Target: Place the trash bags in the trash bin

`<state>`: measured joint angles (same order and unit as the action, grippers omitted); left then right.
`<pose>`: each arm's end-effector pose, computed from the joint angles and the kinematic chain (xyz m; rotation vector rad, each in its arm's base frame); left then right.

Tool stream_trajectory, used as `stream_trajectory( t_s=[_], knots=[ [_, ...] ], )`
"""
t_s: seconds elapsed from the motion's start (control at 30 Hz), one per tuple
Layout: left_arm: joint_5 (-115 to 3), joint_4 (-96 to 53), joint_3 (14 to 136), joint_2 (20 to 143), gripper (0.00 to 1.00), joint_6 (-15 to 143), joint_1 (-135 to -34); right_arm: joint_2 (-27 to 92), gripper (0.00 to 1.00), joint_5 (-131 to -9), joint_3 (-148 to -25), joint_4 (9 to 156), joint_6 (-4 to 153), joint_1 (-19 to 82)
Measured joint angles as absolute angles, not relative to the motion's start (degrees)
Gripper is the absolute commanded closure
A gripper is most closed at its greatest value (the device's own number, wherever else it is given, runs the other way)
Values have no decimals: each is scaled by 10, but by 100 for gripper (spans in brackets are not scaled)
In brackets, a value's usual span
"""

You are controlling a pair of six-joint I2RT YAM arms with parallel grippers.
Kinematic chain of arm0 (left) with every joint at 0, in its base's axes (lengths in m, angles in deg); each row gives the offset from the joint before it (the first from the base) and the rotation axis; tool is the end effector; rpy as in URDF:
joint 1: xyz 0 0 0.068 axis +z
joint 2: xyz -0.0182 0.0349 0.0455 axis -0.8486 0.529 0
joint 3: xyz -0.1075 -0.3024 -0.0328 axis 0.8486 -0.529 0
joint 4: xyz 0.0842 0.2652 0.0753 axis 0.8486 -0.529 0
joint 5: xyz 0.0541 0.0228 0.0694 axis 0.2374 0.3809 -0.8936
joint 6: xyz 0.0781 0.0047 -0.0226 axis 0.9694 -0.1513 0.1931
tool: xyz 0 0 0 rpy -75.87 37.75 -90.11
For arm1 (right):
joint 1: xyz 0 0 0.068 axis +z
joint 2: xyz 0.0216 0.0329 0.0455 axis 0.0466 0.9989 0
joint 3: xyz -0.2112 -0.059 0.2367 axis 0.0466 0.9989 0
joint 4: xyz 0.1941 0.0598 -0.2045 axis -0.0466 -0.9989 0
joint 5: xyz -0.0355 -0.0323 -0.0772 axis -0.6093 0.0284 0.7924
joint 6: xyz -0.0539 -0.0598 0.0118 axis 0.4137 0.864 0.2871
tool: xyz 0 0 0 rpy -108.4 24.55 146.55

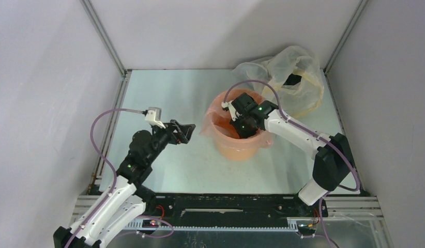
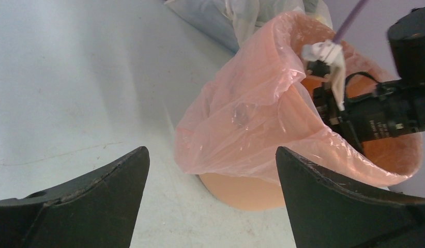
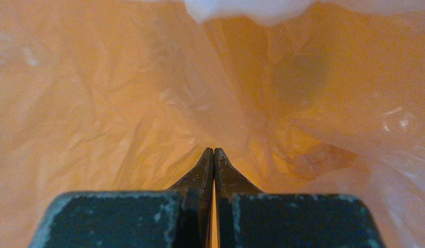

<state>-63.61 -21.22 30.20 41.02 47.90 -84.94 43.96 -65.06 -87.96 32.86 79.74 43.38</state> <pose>0.1644 -0.0845 0.3043 -0.0027 1.7178 -0.7312 0.2808 0.2467 0.2825 -0.9315 2.5867 0.2861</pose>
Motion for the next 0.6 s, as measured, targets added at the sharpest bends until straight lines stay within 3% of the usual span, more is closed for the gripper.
stream_trajectory(
  t_s=[0.6],
  knots=[
    [-576, -169, 317, 473, 1, 478, -849, 544, 100, -644, -834, 392, 787, 438]
  ],
)
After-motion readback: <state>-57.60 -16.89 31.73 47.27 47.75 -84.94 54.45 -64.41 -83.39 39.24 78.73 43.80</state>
